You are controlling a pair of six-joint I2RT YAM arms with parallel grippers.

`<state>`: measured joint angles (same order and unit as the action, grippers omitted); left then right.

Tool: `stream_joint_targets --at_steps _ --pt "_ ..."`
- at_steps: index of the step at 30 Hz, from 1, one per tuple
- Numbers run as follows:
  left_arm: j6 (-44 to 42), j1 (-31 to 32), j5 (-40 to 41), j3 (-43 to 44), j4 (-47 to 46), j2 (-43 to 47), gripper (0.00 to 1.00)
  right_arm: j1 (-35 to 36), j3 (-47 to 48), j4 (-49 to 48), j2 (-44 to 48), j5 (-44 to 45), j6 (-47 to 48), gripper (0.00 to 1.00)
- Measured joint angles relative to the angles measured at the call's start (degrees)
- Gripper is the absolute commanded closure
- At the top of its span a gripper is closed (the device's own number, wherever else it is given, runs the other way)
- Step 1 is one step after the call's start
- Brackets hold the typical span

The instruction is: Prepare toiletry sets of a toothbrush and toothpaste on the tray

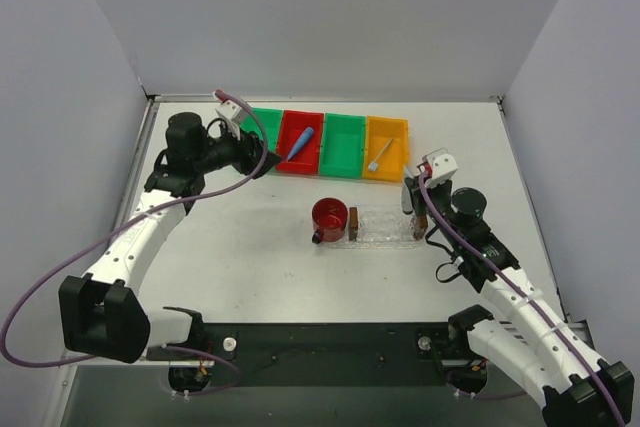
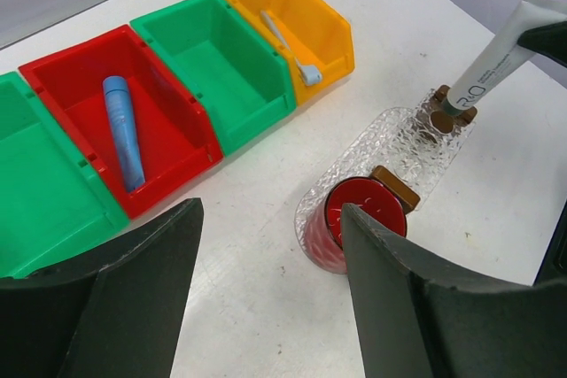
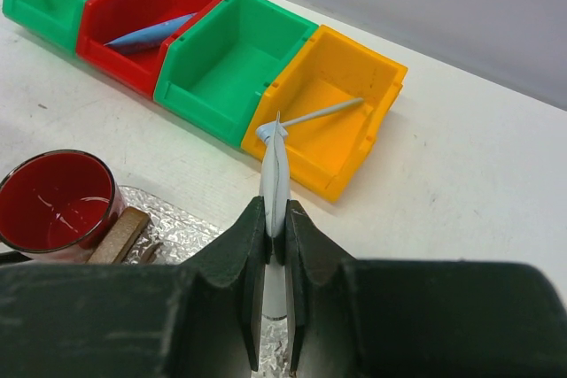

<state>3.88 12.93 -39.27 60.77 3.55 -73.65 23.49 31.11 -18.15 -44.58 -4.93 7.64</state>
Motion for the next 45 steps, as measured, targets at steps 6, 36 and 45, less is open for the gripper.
stream_joint_targets --at_steps 6,36,45 --pt "0.1 -3.5 0.0 -0.9 -0.3 -0.1 0.27 0.0 -0.5 0.2 1.7 0.0 -0.3 1.0" --pt "0.1 -8.2 0.0 -5.7 -3.8 -0.1 0.27 -0.3 -4.5 -0.2 3.5 -1.5 -0.7 1.0" --pt "0.1 -8.6 -0.2 -6.1 -3.9 0.0 0.27 -1.0 -6.1 -1.3 4.2 -1.9 -0.8 1.0"
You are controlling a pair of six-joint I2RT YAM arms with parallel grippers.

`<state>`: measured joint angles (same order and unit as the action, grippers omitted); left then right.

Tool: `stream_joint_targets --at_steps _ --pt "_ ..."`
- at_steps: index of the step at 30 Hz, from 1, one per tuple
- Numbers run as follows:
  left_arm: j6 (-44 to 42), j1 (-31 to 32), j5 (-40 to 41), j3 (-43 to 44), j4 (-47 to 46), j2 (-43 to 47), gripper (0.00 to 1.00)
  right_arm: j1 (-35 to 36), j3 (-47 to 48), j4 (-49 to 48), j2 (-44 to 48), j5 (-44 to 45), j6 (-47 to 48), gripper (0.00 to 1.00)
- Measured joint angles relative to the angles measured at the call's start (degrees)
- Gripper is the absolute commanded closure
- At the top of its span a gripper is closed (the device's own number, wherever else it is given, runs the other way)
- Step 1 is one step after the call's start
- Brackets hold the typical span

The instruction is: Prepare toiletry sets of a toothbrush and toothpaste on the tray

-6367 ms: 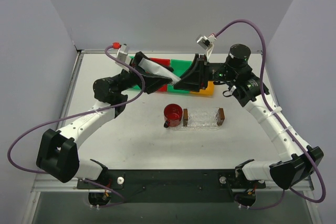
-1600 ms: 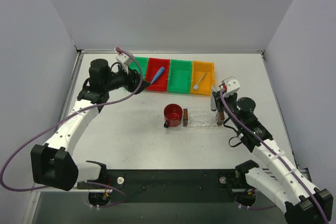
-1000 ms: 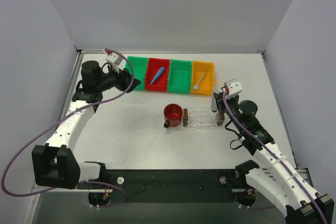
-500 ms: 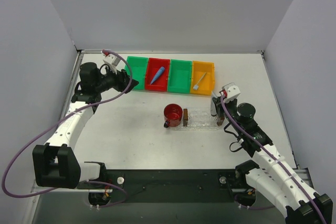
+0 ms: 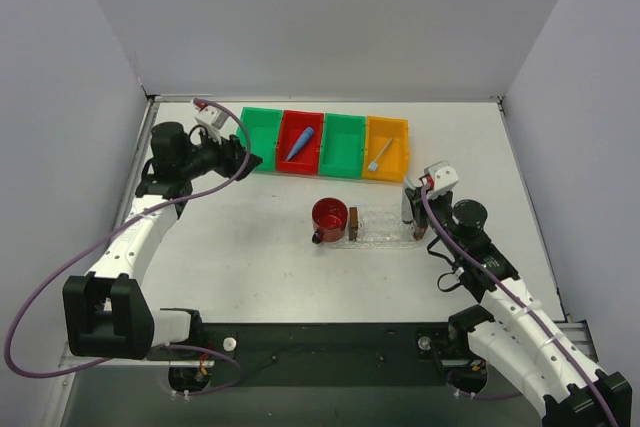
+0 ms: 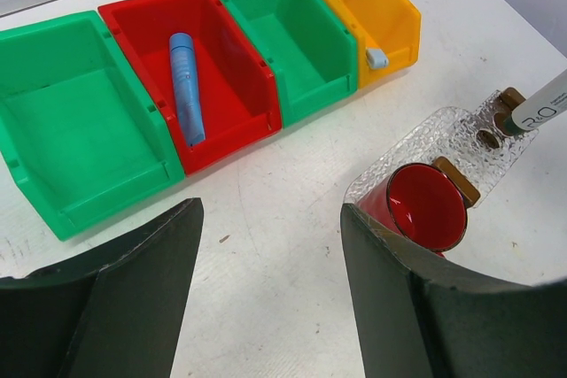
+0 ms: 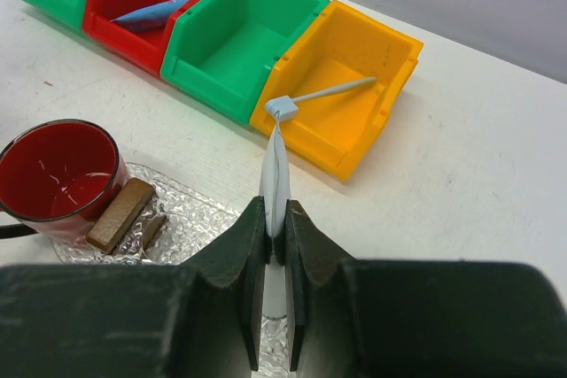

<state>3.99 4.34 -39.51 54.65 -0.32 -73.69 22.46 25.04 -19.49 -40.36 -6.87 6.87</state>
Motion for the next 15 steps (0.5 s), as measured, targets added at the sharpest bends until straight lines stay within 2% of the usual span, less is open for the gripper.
stream_joint_targets --at_steps 15 --pt "0.0 -0.6 -0.9 -0.7 -0.4 0.3 0.27 -0.7 -1.4 -1.8 0.4 -0.2 -0.8 1.0"
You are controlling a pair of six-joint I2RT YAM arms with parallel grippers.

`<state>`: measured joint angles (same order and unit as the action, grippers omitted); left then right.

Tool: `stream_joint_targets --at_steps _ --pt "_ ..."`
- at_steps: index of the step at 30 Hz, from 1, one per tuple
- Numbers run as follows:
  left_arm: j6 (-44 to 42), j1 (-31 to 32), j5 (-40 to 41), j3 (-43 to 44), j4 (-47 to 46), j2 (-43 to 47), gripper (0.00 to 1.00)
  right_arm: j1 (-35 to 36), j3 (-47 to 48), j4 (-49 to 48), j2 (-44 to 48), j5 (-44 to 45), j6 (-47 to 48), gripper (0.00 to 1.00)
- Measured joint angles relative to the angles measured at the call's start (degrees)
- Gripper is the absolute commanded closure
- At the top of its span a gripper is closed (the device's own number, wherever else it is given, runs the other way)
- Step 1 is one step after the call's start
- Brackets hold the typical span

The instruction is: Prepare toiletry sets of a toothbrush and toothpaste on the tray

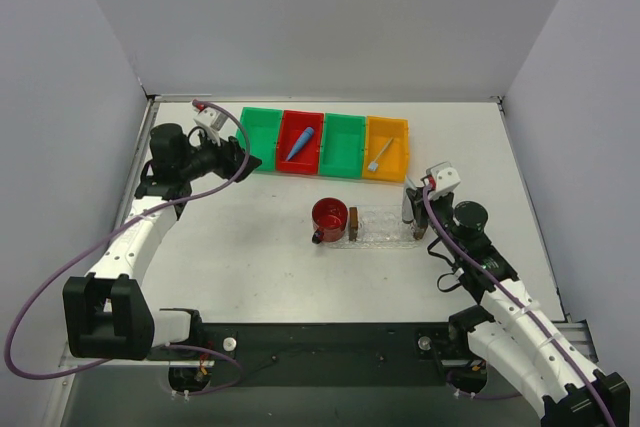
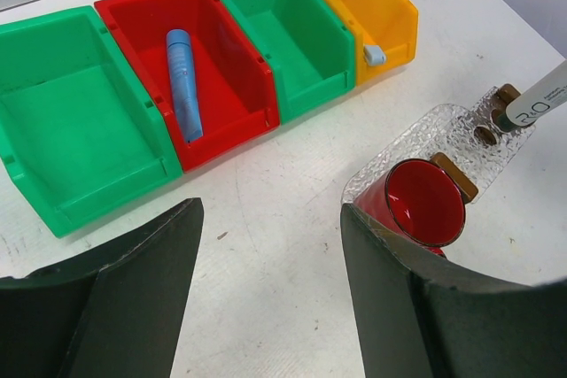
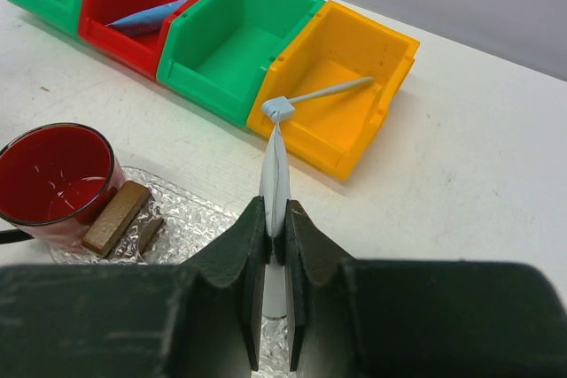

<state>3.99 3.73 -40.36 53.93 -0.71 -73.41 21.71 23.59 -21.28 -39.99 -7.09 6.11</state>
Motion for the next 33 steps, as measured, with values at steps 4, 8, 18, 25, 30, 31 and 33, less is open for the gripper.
stream_joint_targets --at_steps 4,8,18,25,30,31,33 --pt "0.0 -0.1 -0.3 -0.1 0.0 0.0 0.27 -0.3 -0.5 -0.7 0.0 0.0 0.0 1.0" --pt "0.0 -0.1 -0.4 -0.1 0.0 0.3 0.27 -0.4 -0.7 -1.0 0.0 0.0 -0.1 1.0" --pt "-0.2 -0.6 -0.5 -0.9 -0.3 0.4 0.27 -0.7 -2.6 -2.5 0.4 -0.8 -0.3 1.0" --pt "-0.2 -1.0 -0.6 -1.1 -0.4 1.0 0.27 -0.7 -3.9 -4.5 0.5 -1.1 -0.5 1.0" --pt "-0.2 -1.2 -0.8 -1.2 -0.4 1.4 0.27 -0.7 -5.6 -6.5 0.5 -1.3 -0.5 1.0" --pt "-0.2 -1.3 -0.8 -1.2 -0.4 1.4 0.27 -0.7 -6.0 -7.1 0.5 -1.3 -0.5 1.0" --pt "-0.2 -1.4 -0.9 -1.2 -0.4 1.5 0.27 -0.7 -7.0 -8.2 0.5 -1.3 -0.5 1.0"
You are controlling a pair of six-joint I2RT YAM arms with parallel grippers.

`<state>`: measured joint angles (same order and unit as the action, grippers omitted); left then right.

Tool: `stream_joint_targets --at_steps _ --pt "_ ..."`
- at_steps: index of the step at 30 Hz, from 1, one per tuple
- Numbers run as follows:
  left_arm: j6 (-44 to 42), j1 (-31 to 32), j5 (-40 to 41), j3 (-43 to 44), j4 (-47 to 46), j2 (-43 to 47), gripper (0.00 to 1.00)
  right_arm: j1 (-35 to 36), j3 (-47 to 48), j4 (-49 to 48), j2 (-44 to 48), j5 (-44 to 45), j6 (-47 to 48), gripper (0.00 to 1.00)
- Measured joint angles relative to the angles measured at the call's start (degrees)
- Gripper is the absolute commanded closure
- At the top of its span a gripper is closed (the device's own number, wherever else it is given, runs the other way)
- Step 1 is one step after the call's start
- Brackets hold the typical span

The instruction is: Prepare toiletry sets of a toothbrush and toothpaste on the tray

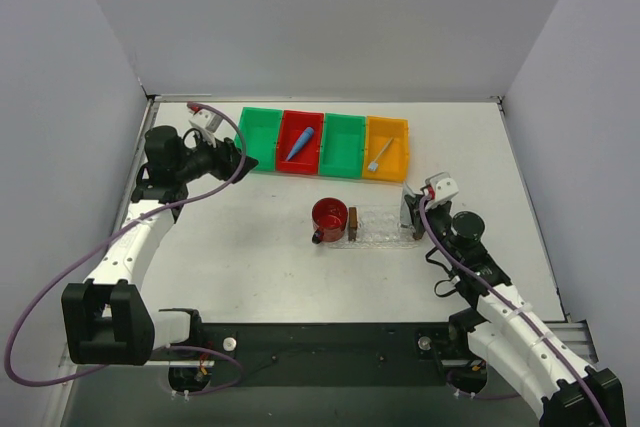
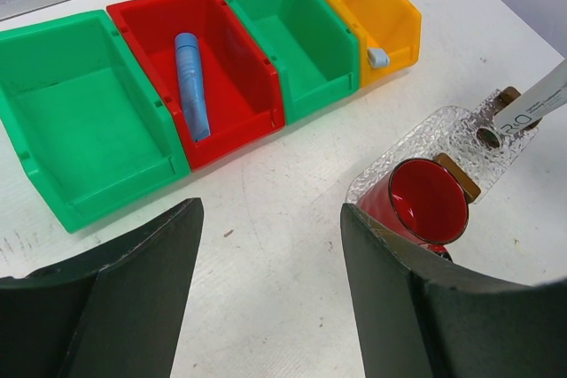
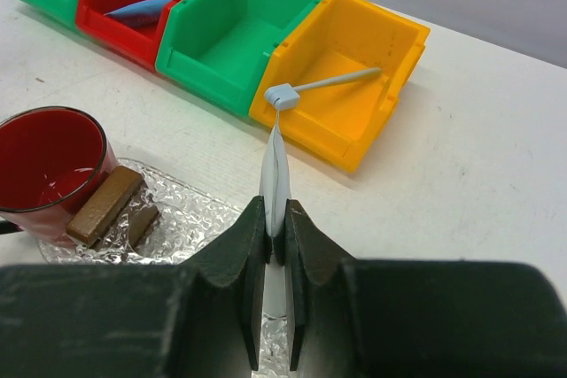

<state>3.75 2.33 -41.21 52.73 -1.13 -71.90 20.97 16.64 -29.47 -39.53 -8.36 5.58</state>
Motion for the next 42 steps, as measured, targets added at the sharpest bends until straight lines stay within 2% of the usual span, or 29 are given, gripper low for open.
stream_joint_targets --at_steps 18,31,42 --pt "-0.2 -0.6 -0.4 -0.8 0.0 0.2 0.27 -0.3 -4.0 -4.2 0.0 0.2 -0.4 1.0" --pt "-0.6 -0.7 -0.7 -1.5 0.0 0.6 0.27 -0.8 -5.4 -6.9 -0.7 0.6 -0.4 0.75" --pt "-0.6 -1.0 -0.9 -1.9 0.0 0.7 0.27 -1.1 -5.8 -7.2 -0.1 1.0 -0.4 0.7"
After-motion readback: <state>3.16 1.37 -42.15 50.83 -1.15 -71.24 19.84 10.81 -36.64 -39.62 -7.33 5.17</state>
